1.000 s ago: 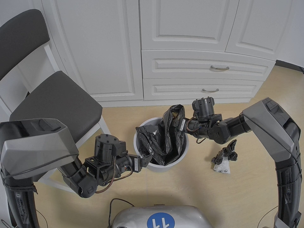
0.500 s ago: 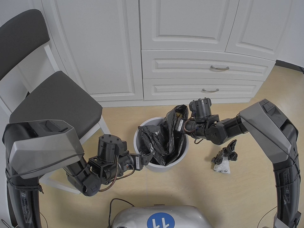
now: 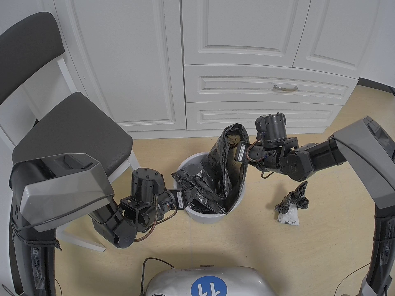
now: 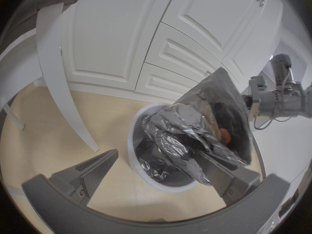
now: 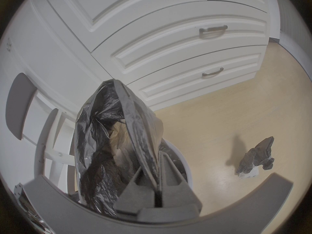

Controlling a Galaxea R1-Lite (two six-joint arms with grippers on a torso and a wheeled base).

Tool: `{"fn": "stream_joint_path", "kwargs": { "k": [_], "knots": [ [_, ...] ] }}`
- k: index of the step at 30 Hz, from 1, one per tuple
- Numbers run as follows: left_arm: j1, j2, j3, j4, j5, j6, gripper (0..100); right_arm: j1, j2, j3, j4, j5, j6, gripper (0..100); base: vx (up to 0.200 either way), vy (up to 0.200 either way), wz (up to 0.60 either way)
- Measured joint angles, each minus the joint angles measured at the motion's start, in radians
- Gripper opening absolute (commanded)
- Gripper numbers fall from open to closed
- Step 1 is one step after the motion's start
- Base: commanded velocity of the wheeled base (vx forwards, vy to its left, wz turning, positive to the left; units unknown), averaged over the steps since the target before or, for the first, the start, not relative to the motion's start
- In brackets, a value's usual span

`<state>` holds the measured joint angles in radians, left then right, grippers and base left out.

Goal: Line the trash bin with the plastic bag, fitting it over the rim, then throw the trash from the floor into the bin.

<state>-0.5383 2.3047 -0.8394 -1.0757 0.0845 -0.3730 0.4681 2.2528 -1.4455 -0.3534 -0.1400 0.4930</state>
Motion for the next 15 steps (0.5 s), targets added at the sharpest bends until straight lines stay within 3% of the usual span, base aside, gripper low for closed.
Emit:
{"fn": "stream_joint_path", "kwargs": {
  "k": [8,15],
  "knots": [
    [0.001,0.035,-0.074,0.01,0.016,-0.036,100,0.021,-0.056,0.033,-0.004,-0.006,0.0,0,0.0,0.0,0.0],
    [0.0,0.061,-0.124,0.007,0.086,-0.043,100,0.057,-0.088,0.069,-0.007,-0.007,0.0,0,0.0,0.0,0.0]
  ]
}}
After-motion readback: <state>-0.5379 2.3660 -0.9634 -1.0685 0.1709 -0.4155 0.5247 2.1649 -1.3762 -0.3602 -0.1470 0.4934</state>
